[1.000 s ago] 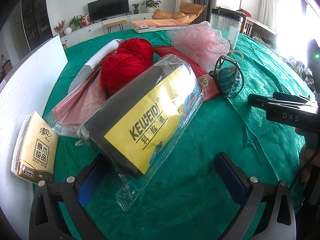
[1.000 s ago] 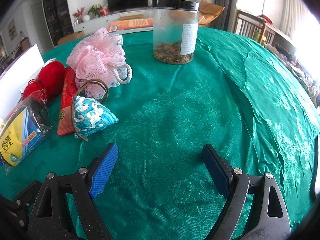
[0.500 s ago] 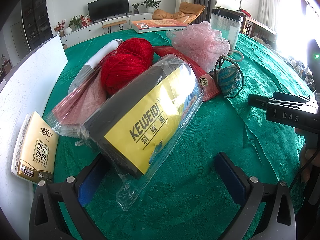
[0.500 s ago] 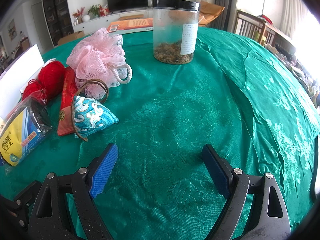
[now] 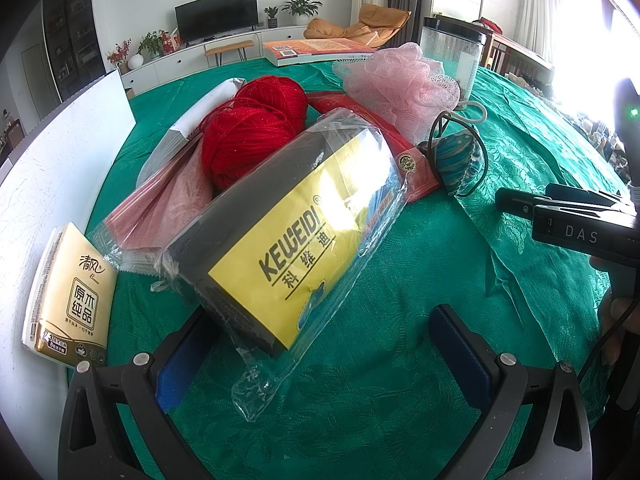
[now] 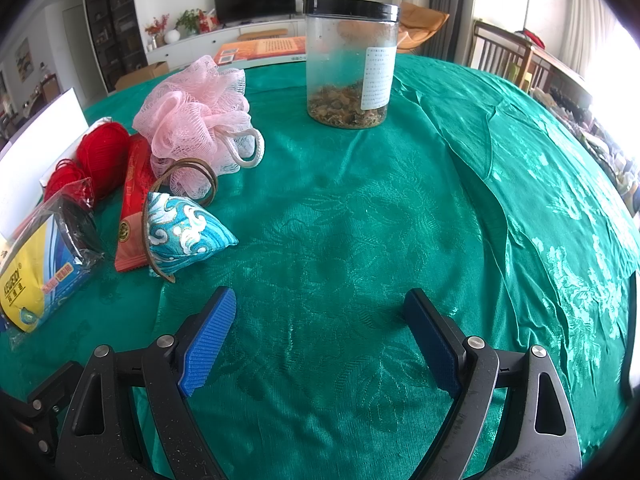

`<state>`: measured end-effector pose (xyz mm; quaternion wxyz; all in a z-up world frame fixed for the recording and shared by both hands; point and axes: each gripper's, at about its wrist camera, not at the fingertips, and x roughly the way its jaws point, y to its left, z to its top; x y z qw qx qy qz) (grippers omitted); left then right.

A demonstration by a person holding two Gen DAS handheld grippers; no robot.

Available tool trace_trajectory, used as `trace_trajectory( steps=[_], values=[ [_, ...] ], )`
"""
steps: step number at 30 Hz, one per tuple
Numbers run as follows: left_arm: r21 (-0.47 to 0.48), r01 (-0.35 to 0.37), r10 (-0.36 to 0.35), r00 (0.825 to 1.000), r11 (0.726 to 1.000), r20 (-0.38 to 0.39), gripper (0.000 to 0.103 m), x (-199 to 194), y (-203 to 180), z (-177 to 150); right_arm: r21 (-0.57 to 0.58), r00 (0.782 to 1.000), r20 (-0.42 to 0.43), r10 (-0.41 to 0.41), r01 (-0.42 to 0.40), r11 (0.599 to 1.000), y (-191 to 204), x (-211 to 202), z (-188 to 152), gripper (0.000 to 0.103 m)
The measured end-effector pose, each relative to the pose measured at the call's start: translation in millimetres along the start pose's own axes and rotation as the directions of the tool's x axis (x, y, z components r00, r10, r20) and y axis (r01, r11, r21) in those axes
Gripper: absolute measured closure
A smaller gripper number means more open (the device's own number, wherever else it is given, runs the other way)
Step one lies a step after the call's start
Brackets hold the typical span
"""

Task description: Organize soft objects

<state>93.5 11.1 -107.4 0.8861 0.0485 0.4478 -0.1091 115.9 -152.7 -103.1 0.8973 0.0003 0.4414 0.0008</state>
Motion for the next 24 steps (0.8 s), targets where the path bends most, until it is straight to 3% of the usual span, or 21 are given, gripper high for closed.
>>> trace_trajectory(
  steps=[17, 20, 24],
  values=[
    [0.014, 0.01, -0.009, 1.0, 1.0, -0.025, 0.0, -2, -1, -1, 0.0, 1.0, 0.0, 0.0, 0.0, 1.0, 0, 0, 0, 0.014],
    [0.015, 0.051, -0.05, 0.997, 0.999, -0.062, 0.0, -12, -1, -8, 0.0, 1.0, 0.0, 0.0, 0.0, 1.0, 0, 0, 0, 0.014],
    [-0.033, 0.139, -0.141, 0.989, 0.99, -0.049, 0.0, -39, 9, -6, 0.0, 1.0, 0.0, 0.0, 0.0, 1.0, 0, 0, 0, 0.014]
  ],
)
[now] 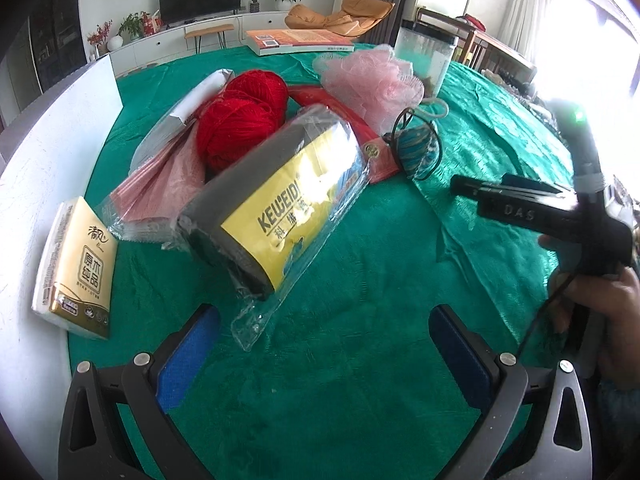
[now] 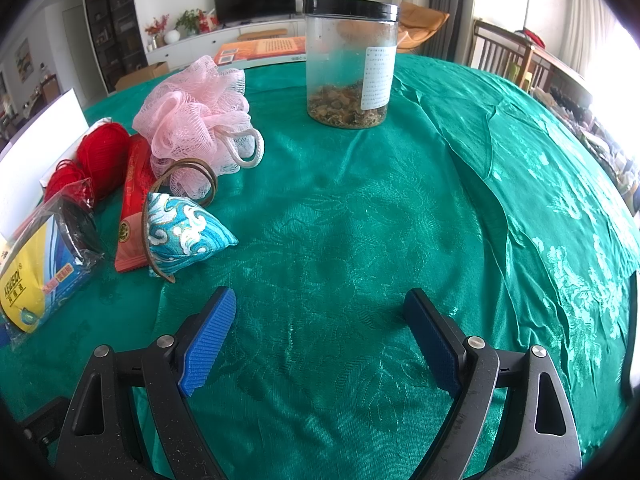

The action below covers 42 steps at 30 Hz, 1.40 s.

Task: Organize soft objects
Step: 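Close the left tool on the white wipes packet while the right tool grips the pink bath puff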

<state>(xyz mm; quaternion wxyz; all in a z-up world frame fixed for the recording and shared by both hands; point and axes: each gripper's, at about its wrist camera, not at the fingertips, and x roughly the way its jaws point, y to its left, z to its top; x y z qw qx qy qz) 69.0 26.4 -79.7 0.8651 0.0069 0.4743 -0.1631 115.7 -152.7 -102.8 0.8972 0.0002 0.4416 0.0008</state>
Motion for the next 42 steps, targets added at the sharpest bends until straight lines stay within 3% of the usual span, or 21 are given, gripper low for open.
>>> trace_trajectory(
  steps=[6, 11, 15, 17, 23, 29, 30, 32, 35, 37, 38, 40, 42],
  values=[
    [-0.089, 0.079, -0.072, 0.994, 0.993, 0.082, 0.0, -43, 26, 58, 0.0, 1.0, 0.0, 0.0, 0.0, 1.0, 0, 0, 0, 0.014],
    [-0.197, 0.047, -0.049, 0.999, 0.979, -0.004, 0.0, -18, 74, 129, 0.0, 1.0, 0.0, 0.0, 0.0, 1.0, 0, 0, 0, 0.014],
    [-0.248, -0.033, 0.016, 0.997, 0.968, -0.07, 0.001, 24, 113, 157, 0.003, 1.0, 0.0, 0.004, -0.004, 1.0, 0, 0, 0, 0.014],
    [-0.251, -0.06, 0.039, 0.996, 0.966, -0.086, 0.001, 38, 125, 163, 0.003, 1.0, 0.0, 0.005, -0.005, 1.0, 0, 0, 0, 0.014],
    [-0.283, -0.045, 0.011, 0.993, 0.958, -0.118, 0.001, 69, 143, 172, 0.0, 1.0, -0.001, 0.003, -0.003, 1.0, 0, 2, 0, 0.014],
    [-0.408, -0.021, -0.041, 0.989, 0.913, -0.142, 0.002, 91, 167, 170, 0.0, 1.0, -0.002, 0.002, -0.002, 1.0, 1, 3, 0, 0.013],
    [-0.425, -0.011, -0.053, 0.989, 0.905, -0.14, 0.006, 92, 169, 169, 0.0, 1.0, -0.002, 0.002, -0.002, 1.0, 1, 3, 0, 0.013],
    [-0.412, 0.0, -0.055, 0.991, 0.911, -0.121, 0.028, 89, 168, 167, 0.0, 1.0, -0.002, 0.002, -0.002, 1.0, 1, 3, 0, 0.013],
    [-0.401, 0.006, -0.047, 0.994, 0.916, -0.094, 0.038, 83, 166, 170, 0.001, 1.0, -0.002, 0.005, -0.005, 1.0, 1, 2, 0, 0.013],
    [-0.422, 0.01, -0.036, 0.998, 0.907, -0.054, 0.038, 74, 169, 171, 0.024, 0.999, -0.008, 0.046, -0.045, 0.999, -4, -2, 1, 0.014],
    [-0.426, 0.022, -0.04, 0.999, 0.905, -0.033, 0.038, 69, 169, 172, 0.073, 0.995, 0.018, 0.102, -0.103, 0.992, -12, -9, 3, 0.015],
    [-0.418, 0.027, -0.034, 0.999, 0.908, -0.011, 0.038, 63, 168, 175, 0.162, 0.973, 0.139, 0.183, -0.204, 0.965, -25, -30, 18, 0.015],
    [-0.413, 0.033, -0.034, 0.999, 0.91, 0.004, 0.038, 57, 165, 178, 0.156, 0.954, 0.2, 0.222, -0.255, 0.954, -22, -38, 46, 0.013]
  ],
)
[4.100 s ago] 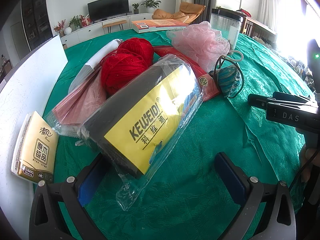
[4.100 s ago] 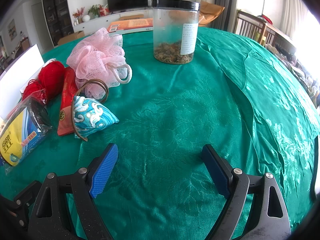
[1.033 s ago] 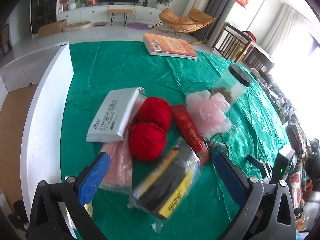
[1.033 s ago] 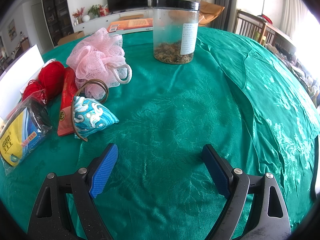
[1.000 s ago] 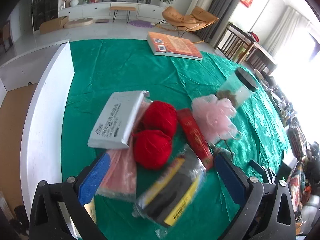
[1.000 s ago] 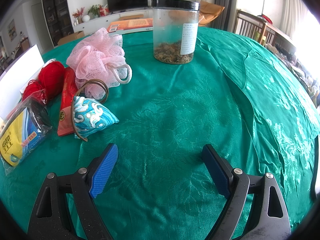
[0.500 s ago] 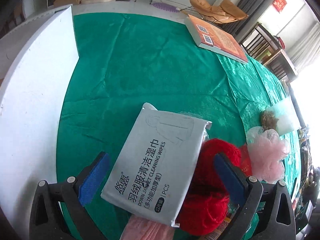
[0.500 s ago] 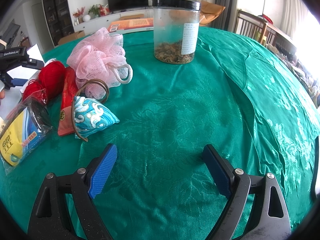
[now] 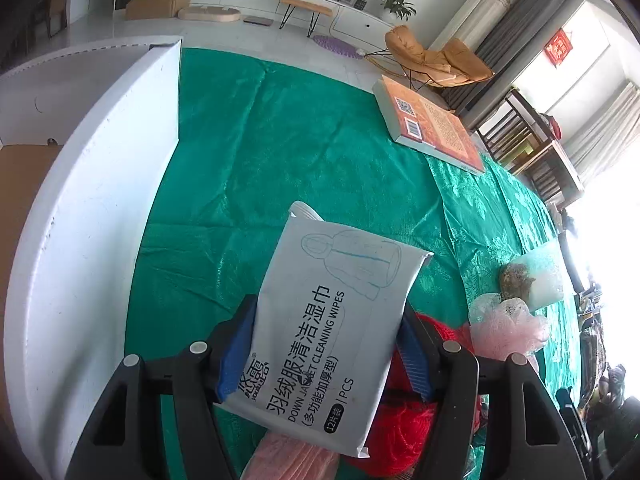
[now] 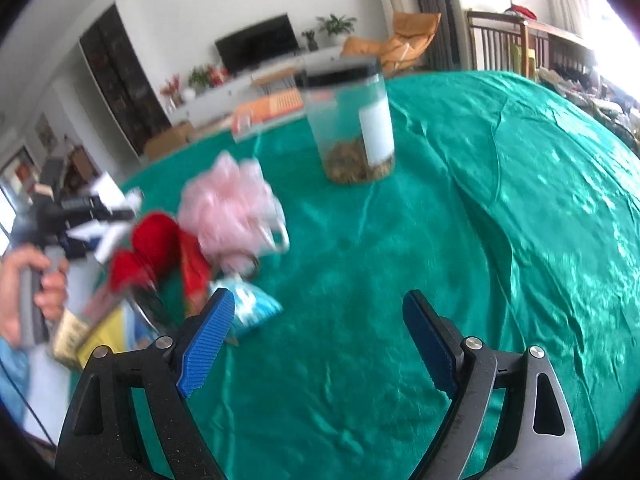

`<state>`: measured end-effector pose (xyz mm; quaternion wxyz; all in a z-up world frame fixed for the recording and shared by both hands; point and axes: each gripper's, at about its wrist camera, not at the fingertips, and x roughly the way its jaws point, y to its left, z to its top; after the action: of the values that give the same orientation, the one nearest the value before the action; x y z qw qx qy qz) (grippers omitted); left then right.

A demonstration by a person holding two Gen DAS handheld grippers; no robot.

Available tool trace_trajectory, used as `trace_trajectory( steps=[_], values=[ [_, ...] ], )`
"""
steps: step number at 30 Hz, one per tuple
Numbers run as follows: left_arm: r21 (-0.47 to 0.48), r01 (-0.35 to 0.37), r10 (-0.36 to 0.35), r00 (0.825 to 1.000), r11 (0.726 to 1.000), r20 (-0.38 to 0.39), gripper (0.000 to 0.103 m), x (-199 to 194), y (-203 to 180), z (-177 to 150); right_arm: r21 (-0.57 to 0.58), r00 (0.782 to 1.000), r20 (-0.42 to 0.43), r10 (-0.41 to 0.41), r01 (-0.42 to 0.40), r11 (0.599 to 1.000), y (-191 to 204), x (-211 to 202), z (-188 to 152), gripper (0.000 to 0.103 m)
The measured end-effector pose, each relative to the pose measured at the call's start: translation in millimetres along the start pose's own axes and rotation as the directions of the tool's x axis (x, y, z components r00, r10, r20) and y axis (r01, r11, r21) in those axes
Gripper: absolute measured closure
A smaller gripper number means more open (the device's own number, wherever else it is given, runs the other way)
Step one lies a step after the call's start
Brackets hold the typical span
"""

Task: Organize soft objects
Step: 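Close the left tool on the white wipes packet while the right tool grips the pink bath puff, then lift and carry the wipes packet and pink puff over the white box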

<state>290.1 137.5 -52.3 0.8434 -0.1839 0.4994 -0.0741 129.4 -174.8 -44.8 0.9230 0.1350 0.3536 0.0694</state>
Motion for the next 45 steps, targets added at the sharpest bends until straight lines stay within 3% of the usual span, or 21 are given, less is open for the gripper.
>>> trace_trajectory(
  steps=[4, 7, 8, 9, 10, 15, 20, 26, 33, 39, 45],
  values=[
    [0.006, 0.031, -0.031, 0.999, 0.999, 0.026, 0.038, -16, -7, 1, -0.123, 0.991, -0.122, 0.062, -0.077, 0.989, 48, 59, 47, 0.013],
    [0.009, 0.046, -0.046, 0.998, 0.999, 0.044, 0.038, -30, -7, 1, -0.2, 0.962, -0.265, 0.062, -0.117, 0.973, 70, 109, 51, 0.019],
    [0.009, 0.051, -0.052, 0.997, 0.999, 0.052, 0.038, -36, -7, 0, -0.193, 0.959, -0.275, 0.065, -0.122, 0.974, 69, 113, 49, 0.028],
    [0.012, 0.056, -0.057, 0.997, 0.998, 0.059, 0.038, -40, -7, 0, -0.18, 0.962, -0.268, 0.059, -0.11, 0.977, 64, 110, 48, 0.084],
    [0.017, 0.06, -0.061, 0.996, 0.998, 0.067, 0.038, -44, -7, 0, -0.161, 0.968, -0.242, 0.058, -0.1, 0.982, 56, 101, 46, 0.087],
    [0.023, 0.086, -0.088, 0.993, 0.996, 0.079, 0.038, -51, -12, -6, -0.06, 0.988, -0.132, 0.075, -0.084, 0.995, 8, 41, 45, 0.087],
    [0.032, 0.117, -0.119, 0.99, 0.993, 0.073, 0.038, -53, -26, -12, 0.052, 0.999, -0.042, 0.034, -0.032, 0.998, -40, 3, 53, 0.087],
    [0.063, 0.15, -0.155, 0.985, 0.987, 0.078, 0.038, -64, -42, -12, 0.191, 0.999, 0.04, -0.029, 0.02, 0.981, -88, -10, 77, 0.087],
    [0.088, 0.178, -0.187, 0.976, 0.98, 0.11, 0.038, -94, -48, -9, 0.185, 0.99, 0.087, -0.108, 0.09, 0.979, -122, -5, 120, 0.087],
    [0.072, 0.203, -0.212, 0.964, 0.977, 0.158, 0.038, -125, -30, -8, 0.116, 0.989, 0.129, -0.075, 0.061, 0.991, -114, -19, 158, 0.088],
    [0.043, 0.199, -0.204, 0.957, 0.979, 0.206, 0.038, -169, 11, -21, -0.008, 0.986, 0.165, 0.013, -0.012, 1.0, -41, -52, 176, 0.088]
  ],
)
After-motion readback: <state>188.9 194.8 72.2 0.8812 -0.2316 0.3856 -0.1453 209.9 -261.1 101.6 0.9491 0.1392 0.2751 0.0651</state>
